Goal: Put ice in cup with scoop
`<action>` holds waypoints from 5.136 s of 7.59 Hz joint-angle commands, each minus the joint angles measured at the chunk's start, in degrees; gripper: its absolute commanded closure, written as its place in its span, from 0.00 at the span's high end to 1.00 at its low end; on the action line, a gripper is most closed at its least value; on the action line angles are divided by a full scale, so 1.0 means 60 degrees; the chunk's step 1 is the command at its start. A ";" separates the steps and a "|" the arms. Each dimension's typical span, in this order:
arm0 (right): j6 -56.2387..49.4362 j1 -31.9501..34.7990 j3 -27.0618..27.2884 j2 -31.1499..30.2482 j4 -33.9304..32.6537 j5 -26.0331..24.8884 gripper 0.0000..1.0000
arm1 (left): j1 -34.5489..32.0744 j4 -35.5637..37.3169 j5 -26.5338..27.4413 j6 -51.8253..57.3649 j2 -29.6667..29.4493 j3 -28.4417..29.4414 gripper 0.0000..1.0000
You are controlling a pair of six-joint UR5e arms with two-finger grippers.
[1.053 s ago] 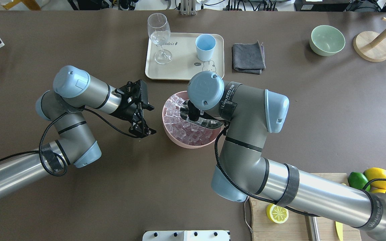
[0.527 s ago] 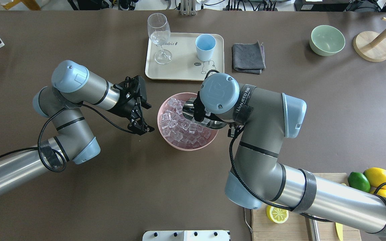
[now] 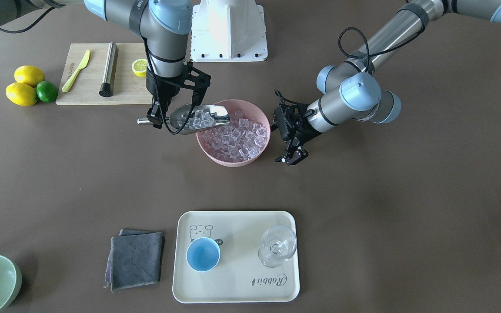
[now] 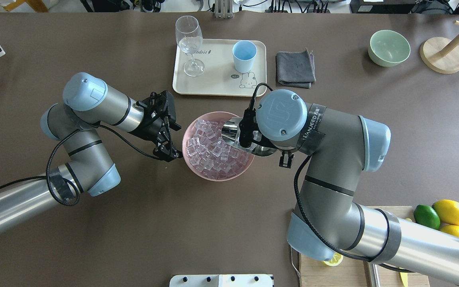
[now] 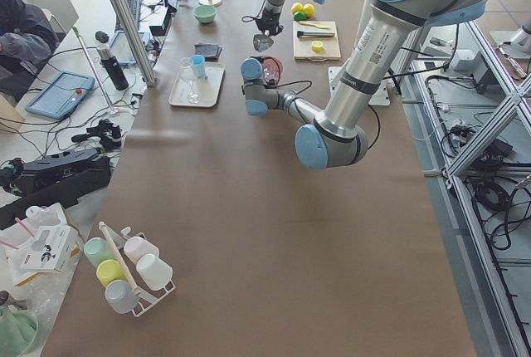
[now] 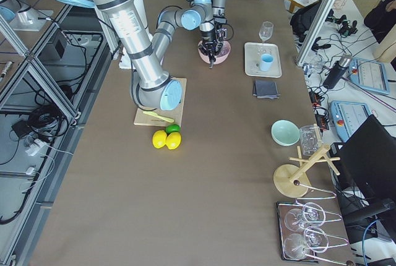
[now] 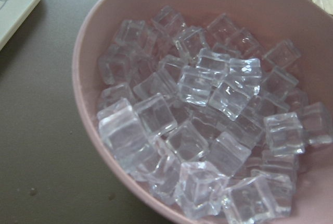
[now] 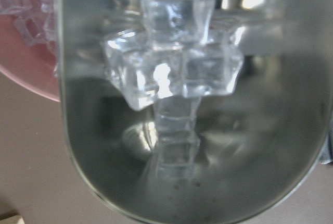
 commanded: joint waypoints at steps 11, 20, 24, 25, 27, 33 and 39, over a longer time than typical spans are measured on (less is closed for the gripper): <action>0.0683 0.4362 -0.5953 0.3723 -0.3974 0.6021 0.00 | -0.2530 0.7635 0.0001 0.0644 0.2149 -0.4268 0.98; -0.1999 0.3662 -1.2179 0.7155 -0.3648 0.4354 0.00 | -0.7042 1.0106 -0.0482 0.0615 0.4754 -0.4005 0.98; -0.2130 0.3629 -1.3674 0.7654 -0.2943 0.3679 0.00 | -0.9154 1.0077 -0.1391 0.0659 0.5784 -0.2810 0.98; -0.2130 0.3673 -1.4099 0.7757 -0.2593 0.3648 0.00 | -0.9127 1.0048 -0.1362 0.0630 0.5667 -0.2615 0.98; -0.2115 0.3673 -1.4875 0.8064 -0.2050 0.3677 0.00 | -0.9200 1.0048 -0.1333 0.0644 0.5738 -0.2569 0.98; -0.2862 0.3673 -1.6678 0.9294 -0.2003 0.3283 0.00 | -0.9595 1.0033 -0.1742 0.0527 0.5695 -0.2130 0.98; -0.3857 0.3659 -1.7471 0.9808 -0.2310 0.2506 0.00 | -0.9596 1.0033 -0.1742 0.0542 0.5636 -0.1880 0.98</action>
